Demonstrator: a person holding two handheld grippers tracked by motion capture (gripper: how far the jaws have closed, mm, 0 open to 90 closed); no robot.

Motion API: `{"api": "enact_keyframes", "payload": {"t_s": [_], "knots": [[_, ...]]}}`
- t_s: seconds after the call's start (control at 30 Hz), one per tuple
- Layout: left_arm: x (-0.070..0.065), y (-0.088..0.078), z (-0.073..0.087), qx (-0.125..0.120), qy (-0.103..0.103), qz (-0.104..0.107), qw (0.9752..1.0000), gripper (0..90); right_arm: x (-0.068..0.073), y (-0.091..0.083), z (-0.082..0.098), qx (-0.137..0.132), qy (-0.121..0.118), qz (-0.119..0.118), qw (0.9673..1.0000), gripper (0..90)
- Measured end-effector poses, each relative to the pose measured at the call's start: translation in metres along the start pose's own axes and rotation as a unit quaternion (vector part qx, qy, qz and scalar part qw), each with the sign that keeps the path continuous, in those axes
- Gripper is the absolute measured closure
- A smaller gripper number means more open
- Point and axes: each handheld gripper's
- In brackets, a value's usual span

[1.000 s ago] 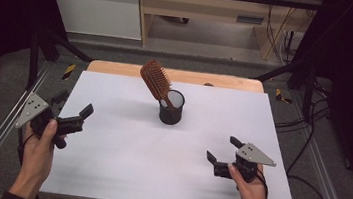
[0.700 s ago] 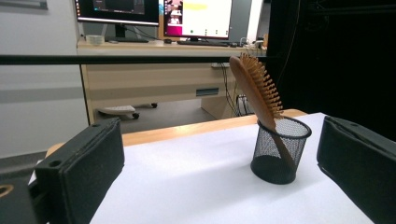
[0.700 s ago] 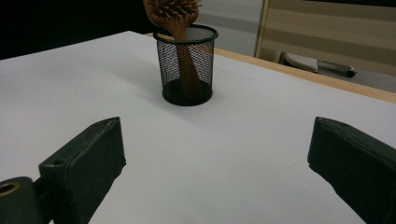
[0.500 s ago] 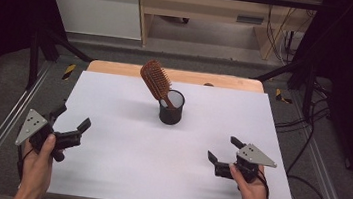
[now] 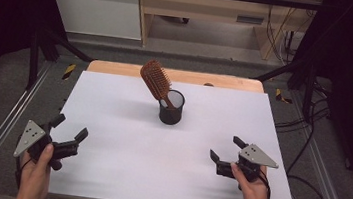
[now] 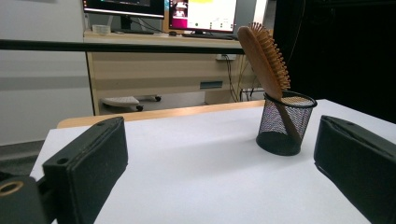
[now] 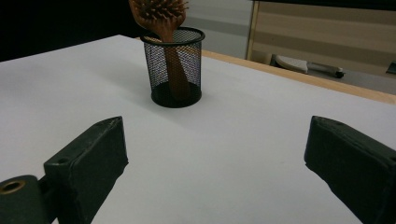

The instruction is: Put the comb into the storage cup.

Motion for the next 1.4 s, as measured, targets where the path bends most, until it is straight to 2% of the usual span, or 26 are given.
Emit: {"api": "enact_keyframes", "payload": {"t_s": [0.17,0.23,0.43,0.5,0.57,0.7,0.9,1.0,1.13,1.33,1.4], "knots": [[-0.002,-0.002,0.003,0.003,-0.002,-0.001,1.0000,2.9,-0.001,0.000,0.002,-0.001,0.000,0.004,1.0000,5.9],[-0.005,-0.003,0.004,0.011,0.006,-0.001,0.9999,2.7,-0.003,-0.002,0.002,-0.005,-0.004,0.008,1.0000,5.8],[-0.012,-0.005,0.012,0.025,0.001,0.020,0.9995,2.5,-0.004,-0.005,0.003,-0.010,-0.013,0.013,0.9998,5.6],[-0.014,-0.007,0.016,0.028,-0.003,0.016,0.9995,2.5,-0.004,-0.005,0.003,-0.010,-0.013,0.013,0.9998,5.5],[-0.016,-0.008,0.021,0.034,-0.006,0.023,0.9991,2.6,-0.004,-0.005,0.004,-0.009,-0.013,0.012,0.9998,5.3],[-0.019,-0.012,0.023,0.041,0.010,0.029,0.9987,2.5,-0.003,-0.008,0.006,-0.009,-0.018,0.010,0.9997,5.1],[-0.019,-0.016,0.027,0.049,0.006,0.035,0.9982,2.5,-0.002,-0.012,0.009,-0.009,-0.025,0.007,0.9996,4.9],[-0.020,-0.017,0.027,0.048,-0.006,0.040,0.9980,2.5,-0.003,-0.017,0.013,-0.008,-0.026,0.008,0.9996,4.8],[-0.020,-0.017,0.027,0.038,-0.014,0.043,0.9982,2.6,-0.009,-0.027,0.016,-0.020,-0.021,0.016,0.9994,4.8],[-0.018,-0.013,0.025,0.005,-0.017,0.034,0.9993,2.5,-0.014,-0.038,0.019,-0.038,-0.017,0.028,0.9987,3.9],[-0.017,-0.010,0.024,-0.008,-0.028,0.032,0.9991,2.5,-0.015,-0.038,0.020,-0.040,-0.014,0.029,0.9987,3.6]]}}
Point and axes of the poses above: each handheld gripper's, and its own axes: y roughly forward along the jaws, z roughly out of its underside, x roughly to its left, and after that the axes turned 1 degree about -z, right-handed
